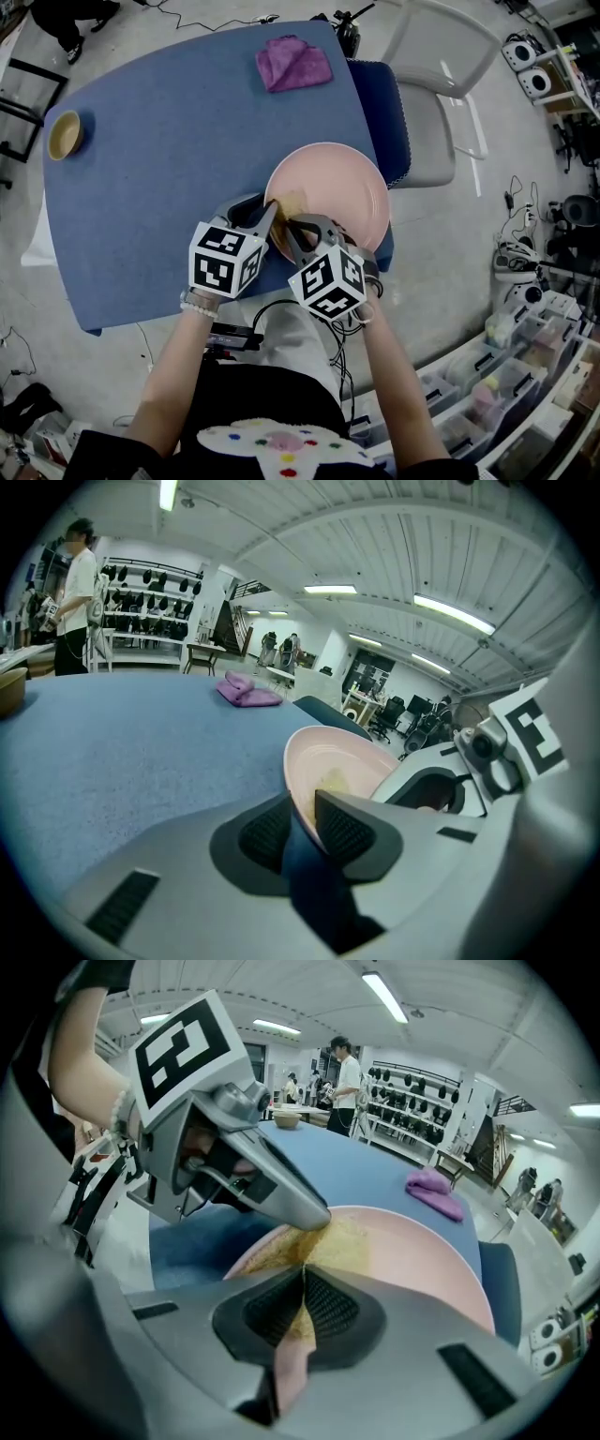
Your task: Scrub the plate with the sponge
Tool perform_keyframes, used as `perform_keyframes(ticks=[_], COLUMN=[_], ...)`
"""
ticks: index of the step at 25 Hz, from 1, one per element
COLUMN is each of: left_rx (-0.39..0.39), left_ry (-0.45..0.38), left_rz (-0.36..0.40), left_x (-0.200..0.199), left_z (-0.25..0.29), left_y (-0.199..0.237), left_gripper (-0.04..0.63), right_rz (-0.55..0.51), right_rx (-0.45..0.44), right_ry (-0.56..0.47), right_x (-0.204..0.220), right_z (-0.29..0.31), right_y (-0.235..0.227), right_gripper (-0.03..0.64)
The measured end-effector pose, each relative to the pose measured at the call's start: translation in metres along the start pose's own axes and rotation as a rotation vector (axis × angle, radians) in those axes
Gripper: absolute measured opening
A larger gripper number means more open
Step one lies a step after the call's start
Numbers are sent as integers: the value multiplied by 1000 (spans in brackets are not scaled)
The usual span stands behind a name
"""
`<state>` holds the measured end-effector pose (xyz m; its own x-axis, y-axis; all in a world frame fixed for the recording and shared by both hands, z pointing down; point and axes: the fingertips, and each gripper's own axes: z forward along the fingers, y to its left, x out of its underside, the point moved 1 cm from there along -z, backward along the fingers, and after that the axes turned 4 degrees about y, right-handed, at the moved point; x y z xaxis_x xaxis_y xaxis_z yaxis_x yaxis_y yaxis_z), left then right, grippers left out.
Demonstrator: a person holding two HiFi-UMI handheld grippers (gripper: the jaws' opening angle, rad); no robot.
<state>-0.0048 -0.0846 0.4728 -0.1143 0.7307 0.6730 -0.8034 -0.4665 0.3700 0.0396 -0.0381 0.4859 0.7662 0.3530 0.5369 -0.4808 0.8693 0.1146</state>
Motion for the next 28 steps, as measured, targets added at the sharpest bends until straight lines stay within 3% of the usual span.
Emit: perform_keyframes(ticks=[7, 28], left_rx=[-4, -14], left_ry=[0, -2], left_rz=[-11, -5], left_x=[1, -1], left_z=[2, 1], left_y=[1, 1], left_gripper=[87, 81], right_rz=[-51, 5], right_rx=[-30, 92], right_ry=[37, 21], right_x=[11, 0], right_z=[-4, 9], right_y=[8, -27], right_gripper=[14, 12])
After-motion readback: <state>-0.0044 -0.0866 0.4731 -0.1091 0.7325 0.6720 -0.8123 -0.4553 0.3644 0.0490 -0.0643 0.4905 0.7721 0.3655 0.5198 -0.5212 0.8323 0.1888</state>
